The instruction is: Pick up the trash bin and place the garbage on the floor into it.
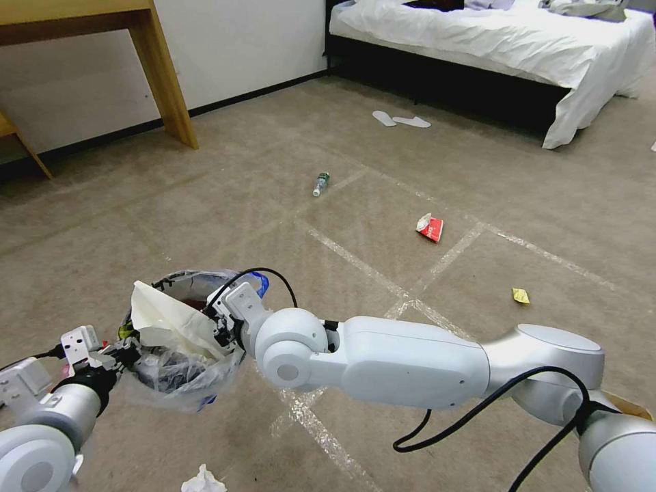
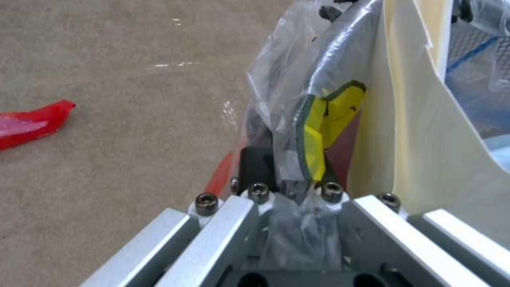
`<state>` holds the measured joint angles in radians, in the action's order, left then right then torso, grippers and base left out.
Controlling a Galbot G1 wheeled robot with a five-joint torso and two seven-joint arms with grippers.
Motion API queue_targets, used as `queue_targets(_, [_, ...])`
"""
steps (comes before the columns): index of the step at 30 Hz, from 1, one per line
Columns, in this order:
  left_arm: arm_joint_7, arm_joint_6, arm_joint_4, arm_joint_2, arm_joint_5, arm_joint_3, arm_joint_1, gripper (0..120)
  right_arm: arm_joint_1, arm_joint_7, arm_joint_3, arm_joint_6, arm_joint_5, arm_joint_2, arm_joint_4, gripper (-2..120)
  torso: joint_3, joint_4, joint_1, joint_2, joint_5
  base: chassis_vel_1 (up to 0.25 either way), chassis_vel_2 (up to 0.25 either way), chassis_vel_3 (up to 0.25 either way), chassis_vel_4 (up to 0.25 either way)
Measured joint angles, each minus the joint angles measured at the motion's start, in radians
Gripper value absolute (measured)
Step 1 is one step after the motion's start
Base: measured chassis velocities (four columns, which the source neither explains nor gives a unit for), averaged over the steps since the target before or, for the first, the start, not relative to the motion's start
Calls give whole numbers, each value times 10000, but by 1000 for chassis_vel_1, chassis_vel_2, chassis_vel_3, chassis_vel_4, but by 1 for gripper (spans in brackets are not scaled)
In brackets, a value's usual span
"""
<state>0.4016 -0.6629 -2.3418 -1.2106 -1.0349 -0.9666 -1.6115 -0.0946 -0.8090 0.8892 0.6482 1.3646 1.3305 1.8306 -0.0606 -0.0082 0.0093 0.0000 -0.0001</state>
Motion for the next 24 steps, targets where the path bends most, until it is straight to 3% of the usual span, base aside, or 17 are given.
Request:
queue_targets(2, [-3, 0, 3, 0, 2, 3, 4, 0, 0, 7, -11, -2, 0, -2, 19, 35, 0, 0, 0, 0, 0, 0, 0, 0, 0])
queue_targets(4, [-5, 2, 10, 0, 15, 9, 3, 0, 0, 22, -26, -6, 6, -11, 82, 48, 0, 0, 0, 0, 0, 0, 0, 0, 0])
queue_targets(10, [-10, 3, 10, -15, 29, 13, -6, 0, 11, 28, -26, 3, 13, -13, 141, 61, 0, 0, 0, 0, 0, 0, 0, 0, 0])
queue_targets(12, [-11, 10, 4, -23, 33, 13, -12, 0, 13, 26, -14, 3, 17, -12, 184, 76, 0, 0, 0, 0, 0, 0, 0, 0, 0])
queue_targets(15, [-13, 16, -17, -30, 36, 12, -15, 0, 15, 2, 30, 4, 21, -10, 240, 86, 1, 0, 0, 0, 1, 0, 0, 0, 0])
queue_targets(20, [-26, 16, -44, -40, 35, 12, -44, 0, 16, -18, 64, 4, 26, -4, 311, 99, 0, 0, 0, 0, 1, 0, 0, 0, 0])
queue_targets(24, [-26, 20, -44, -48, 50, 11, -57, 0, 9, -43, 55, 4, 26, -9, 362, 100, 0, 0, 0, 0, 1, 0, 0, 0, 0])
